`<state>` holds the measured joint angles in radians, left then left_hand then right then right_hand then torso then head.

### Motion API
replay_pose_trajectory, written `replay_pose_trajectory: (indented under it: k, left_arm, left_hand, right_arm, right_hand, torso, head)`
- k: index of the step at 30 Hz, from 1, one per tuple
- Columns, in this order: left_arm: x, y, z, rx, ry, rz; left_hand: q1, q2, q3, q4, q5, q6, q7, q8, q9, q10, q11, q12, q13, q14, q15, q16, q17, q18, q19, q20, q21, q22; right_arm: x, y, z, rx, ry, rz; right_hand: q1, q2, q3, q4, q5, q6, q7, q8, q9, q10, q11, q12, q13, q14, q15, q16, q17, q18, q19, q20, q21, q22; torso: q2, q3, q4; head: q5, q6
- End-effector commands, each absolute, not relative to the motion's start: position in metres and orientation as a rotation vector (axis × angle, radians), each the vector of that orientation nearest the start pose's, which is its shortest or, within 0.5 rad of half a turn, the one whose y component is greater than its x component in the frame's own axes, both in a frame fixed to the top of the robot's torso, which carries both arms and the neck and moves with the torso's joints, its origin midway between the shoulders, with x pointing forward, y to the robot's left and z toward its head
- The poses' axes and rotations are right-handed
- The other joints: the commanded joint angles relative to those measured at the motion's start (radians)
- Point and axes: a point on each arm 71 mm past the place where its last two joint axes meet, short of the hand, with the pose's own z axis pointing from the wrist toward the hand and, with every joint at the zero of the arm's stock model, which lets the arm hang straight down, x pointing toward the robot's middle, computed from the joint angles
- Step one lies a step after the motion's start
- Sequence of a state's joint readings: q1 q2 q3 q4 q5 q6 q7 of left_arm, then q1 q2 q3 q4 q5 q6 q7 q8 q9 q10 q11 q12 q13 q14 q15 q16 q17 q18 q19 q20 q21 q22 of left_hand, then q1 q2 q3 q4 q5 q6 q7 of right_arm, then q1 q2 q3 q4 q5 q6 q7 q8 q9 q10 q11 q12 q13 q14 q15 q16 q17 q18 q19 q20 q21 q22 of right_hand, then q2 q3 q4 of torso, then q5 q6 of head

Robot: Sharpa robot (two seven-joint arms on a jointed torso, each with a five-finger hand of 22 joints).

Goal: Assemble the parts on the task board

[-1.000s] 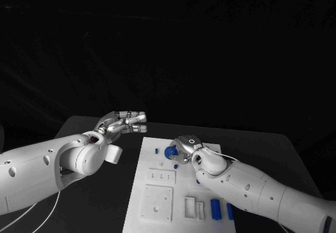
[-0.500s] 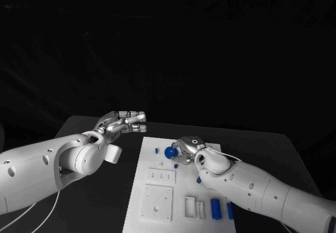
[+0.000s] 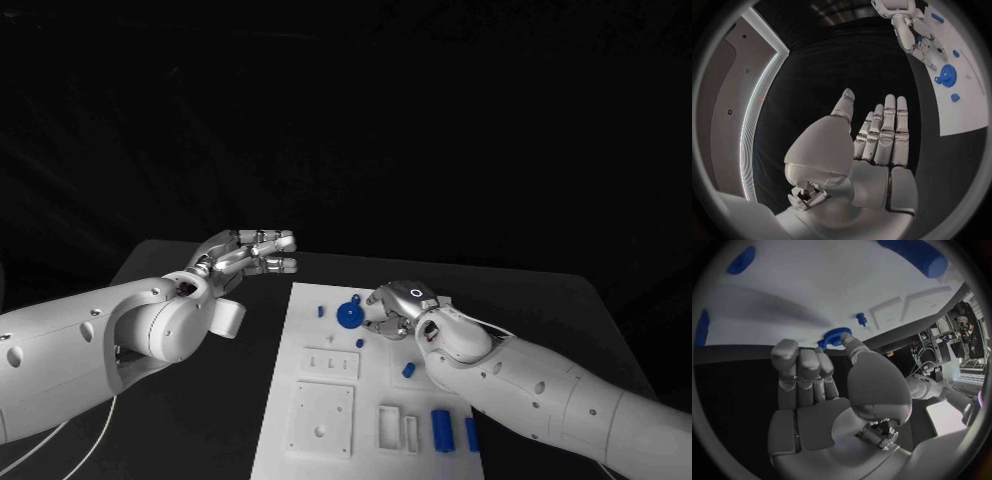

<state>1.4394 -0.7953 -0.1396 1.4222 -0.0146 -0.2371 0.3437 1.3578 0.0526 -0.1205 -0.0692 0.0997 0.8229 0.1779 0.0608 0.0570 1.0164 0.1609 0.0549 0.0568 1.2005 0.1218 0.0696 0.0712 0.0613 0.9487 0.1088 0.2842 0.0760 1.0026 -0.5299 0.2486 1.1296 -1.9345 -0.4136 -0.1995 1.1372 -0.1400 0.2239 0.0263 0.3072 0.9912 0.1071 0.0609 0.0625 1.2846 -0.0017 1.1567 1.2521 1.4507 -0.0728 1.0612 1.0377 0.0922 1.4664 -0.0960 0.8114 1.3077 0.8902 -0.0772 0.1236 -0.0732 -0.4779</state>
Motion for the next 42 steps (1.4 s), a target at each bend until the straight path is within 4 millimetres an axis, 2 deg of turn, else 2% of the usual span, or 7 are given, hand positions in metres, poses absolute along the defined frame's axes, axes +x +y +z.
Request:
replay_pose_trajectory:
  k: [1,8,12,17,24,29,42]
  left_arm:
    - [0.531,0.213,-0.099,-0.909,1.417,-1.557]
    - [0.531,0.218,-0.099,-0.914,1.411,-1.549]
    - [0.531,0.22,-0.099,-0.916,1.409,-1.546]
    - [0.531,0.222,-0.099,-0.916,1.409,-1.545]
    - [0.531,0.223,-0.099,-0.915,1.411,-1.546]
    - [0.531,0.224,-0.1,-0.915,1.41,-1.543]
    - [0.533,0.226,-0.1,-0.91,1.409,-1.538]
  left_hand:
    - [-0.001,-0.005,0.001,-0.005,-0.001,-0.004,-0.001,-0.004,-0.001,-0.004,-0.001,0.005,0.001,-0.007,-0.002,-0.004,-0.002,-0.001,-0.008,-0.002,0.002,-0.001]
    - [-0.001,-0.005,0.001,-0.005,-0.001,-0.004,-0.001,-0.004,-0.001,-0.004,-0.001,0.005,0.001,-0.007,-0.002,-0.004,-0.002,-0.001,-0.008,-0.002,0.002,-0.001]
    - [0.001,-0.007,0.003,-0.005,-0.001,0.001,-0.002,-0.003,-0.001,-0.003,-0.001,0.005,0.001,-0.006,-0.002,-0.004,-0.002,-0.001,-0.008,-0.002,0.003,-0.001]
    - [0.002,-0.006,0.004,-0.006,0.0,0.011,-0.003,-0.002,0.0,0.003,-0.003,0.005,0.001,-0.006,-0.003,-0.004,-0.002,-0.001,-0.007,-0.002,0.003,-0.001]
    - [0.003,-0.005,0.003,-0.006,0.0,0.013,-0.003,-0.002,0.0,0.004,-0.003,0.005,0.001,-0.006,-0.003,-0.004,-0.002,-0.001,-0.008,-0.003,0.003,-0.001]
    - [0.004,-0.005,0.003,-0.007,-0.001,0.015,-0.003,-0.002,0.0,0.005,-0.003,0.005,0.001,-0.006,-0.003,-0.004,-0.002,-0.002,-0.008,-0.003,0.003,-0.001]
    - [0.004,-0.004,0.002,-0.007,-0.001,0.011,-0.003,-0.003,0.0,0.003,-0.003,0.005,0.001,-0.006,-0.003,-0.004,-0.002,-0.002,-0.008,-0.003,0.002,-0.001]
  right_arm:
    - [0.541,-0.17,-0.198,-0.153,1.352,0.422]
    - [0.536,-0.196,-0.181,-0.099,1.337,0.504]
    - [0.535,-0.222,-0.176,-0.058,1.347,0.579]
    - [0.535,-0.256,-0.175,-0.031,1.37,0.614]
    - [0.539,-0.302,-0.188,0.034,1.434,0.606]
    - [0.541,-0.322,-0.196,0.079,1.463,0.603]
    - [0.543,-0.339,-0.219,0.145,1.53,0.622]
  right_hand:
    - [0.0,-0.009,0.005,0.001,0.009,-0.001,0.003,0.0,-0.001,0.001,0.009,0.004,-0.002,0.0,0.007,0.004,0.002,0.009,0.059,0.009,0.006,0.083]
    - [0.033,-0.005,0.013,-0.024,-0.011,0.013,0.003,0.001,-0.001,0.003,0.008,0.007,0.0,0.0,0.006,0.009,0.007,0.009,0.059,0.01,0.013,0.086]
    - [0.1,0.017,0.022,-0.139,-0.014,0.037,0.005,0.001,0.0,0.004,0.008,0.011,0.003,0.0,0.006,0.012,0.011,0.002,0.058,0.009,0.019,0.093]
    - [0.115,0.033,-0.02,-0.201,0.012,0.04,0.005,0.001,0.0,0.003,0.009,0.009,0.002,-0.001,0.008,0.016,0.02,-0.001,0.058,0.01,0.027,0.098]
    - [0.13,0.038,-0.075,-0.211,0.033,0.035,0.006,0.001,0.0,0.0,0.01,0.006,-0.001,-0.001,0.009,0.012,0.025,-0.002,0.055,0.011,0.023,0.099]
    - [0.139,0.034,-0.093,-0.215,0.042,0.029,0.006,0.001,0.0,-0.005,0.01,0.0,-0.006,-0.002,0.009,0.004,0.022,-0.003,0.054,0.011,0.012,0.097]
    - [0.149,0.024,-0.128,-0.216,0.064,-0.024,0.003,-0.001,-0.002,-0.022,0.007,-0.018,-0.018,-0.007,0.007,-0.018,0.011,-0.003,0.05,0.009,-0.011,0.095]
  torso:
    - [-0.001,0.0017,-0.0033]
    - [-0.002,0.0079,-0.0118]
    - [-0.003,0.0102,-0.0181]
    - [-0.003,0.0152,-0.025]
    - [-0.002,0.022,-0.0282]
    - [-0.002,0.0205,-0.0258]
    - [-0.002,0.0178,-0.0279]
  head:
    - [-0.004,0.004]
    - [-0.006,0.008]
    - [-0.011,0.01]
    - [-0.018,0.01]
    - [-0.029,0.009]
    - [-0.031,0.006]
    - [-0.029,-0.003]
